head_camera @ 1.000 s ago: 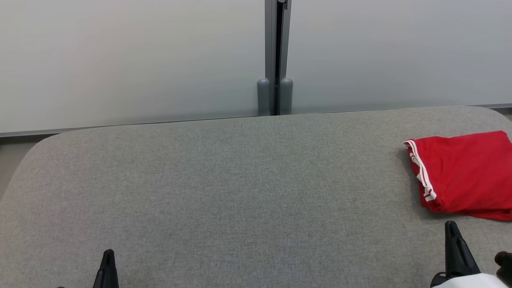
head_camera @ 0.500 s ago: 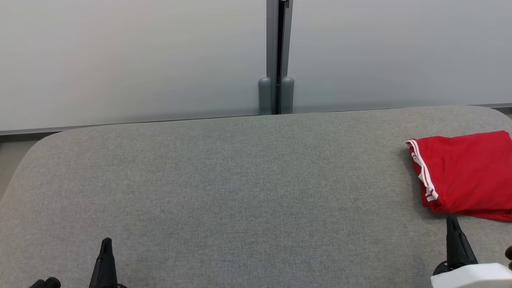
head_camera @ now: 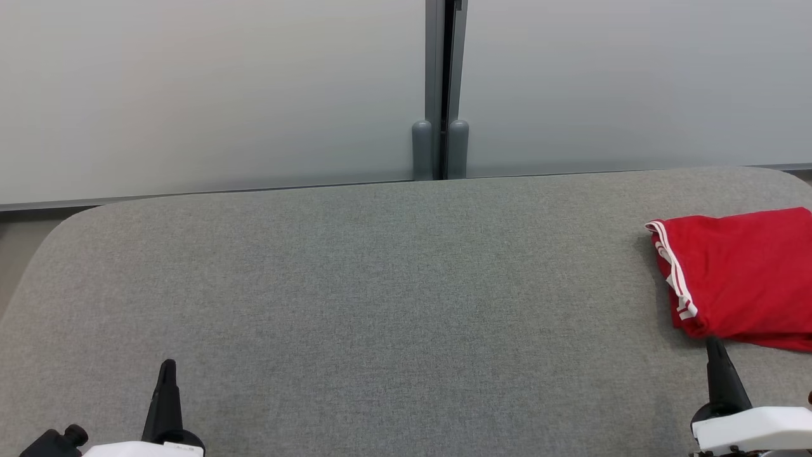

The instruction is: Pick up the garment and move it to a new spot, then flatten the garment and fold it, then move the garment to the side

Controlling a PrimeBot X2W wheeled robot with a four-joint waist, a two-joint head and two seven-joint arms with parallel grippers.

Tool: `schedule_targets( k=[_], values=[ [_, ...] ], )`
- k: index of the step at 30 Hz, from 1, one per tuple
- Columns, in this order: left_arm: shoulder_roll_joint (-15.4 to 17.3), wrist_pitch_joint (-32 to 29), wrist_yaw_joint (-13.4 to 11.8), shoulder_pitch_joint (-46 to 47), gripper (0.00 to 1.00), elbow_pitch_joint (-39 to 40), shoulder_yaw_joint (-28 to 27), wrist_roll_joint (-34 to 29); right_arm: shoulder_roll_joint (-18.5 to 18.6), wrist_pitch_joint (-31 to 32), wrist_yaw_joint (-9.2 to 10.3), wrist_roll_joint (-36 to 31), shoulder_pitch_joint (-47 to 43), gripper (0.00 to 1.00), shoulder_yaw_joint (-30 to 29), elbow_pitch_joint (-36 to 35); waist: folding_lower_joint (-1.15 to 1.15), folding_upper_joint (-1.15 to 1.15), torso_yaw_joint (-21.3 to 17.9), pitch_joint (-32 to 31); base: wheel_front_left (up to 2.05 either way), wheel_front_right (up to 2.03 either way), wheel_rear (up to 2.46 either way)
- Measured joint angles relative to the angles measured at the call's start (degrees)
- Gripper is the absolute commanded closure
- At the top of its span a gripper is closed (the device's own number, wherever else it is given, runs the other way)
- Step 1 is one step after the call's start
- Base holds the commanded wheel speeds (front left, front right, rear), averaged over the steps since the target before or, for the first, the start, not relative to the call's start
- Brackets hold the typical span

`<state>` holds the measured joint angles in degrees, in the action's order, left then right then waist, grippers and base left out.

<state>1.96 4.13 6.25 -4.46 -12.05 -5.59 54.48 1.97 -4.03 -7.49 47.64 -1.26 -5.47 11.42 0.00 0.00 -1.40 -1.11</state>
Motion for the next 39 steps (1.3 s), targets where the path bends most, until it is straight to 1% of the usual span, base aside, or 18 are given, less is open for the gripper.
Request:
schedule_targets(
  k=[19,39],
  values=[
    [0.26,-3.12,0.30,2.89,1.00,-0.67,-0.22,11.31,0.15,3.10,0.00,13.48,2.13,1.00,-0.31,0.73,0.00,0.00,0.33,0.30,0.00,0.00,0.00],
    [0.44,-5.95,0.58,5.65,1.00,-1.13,-0.46,20.97,0.35,5.87,0.01,24.66,4.16,1.00,-0.58,1.41,0.00,0.00,0.66,0.61,0.00,0.00,0.00]
  ],
)
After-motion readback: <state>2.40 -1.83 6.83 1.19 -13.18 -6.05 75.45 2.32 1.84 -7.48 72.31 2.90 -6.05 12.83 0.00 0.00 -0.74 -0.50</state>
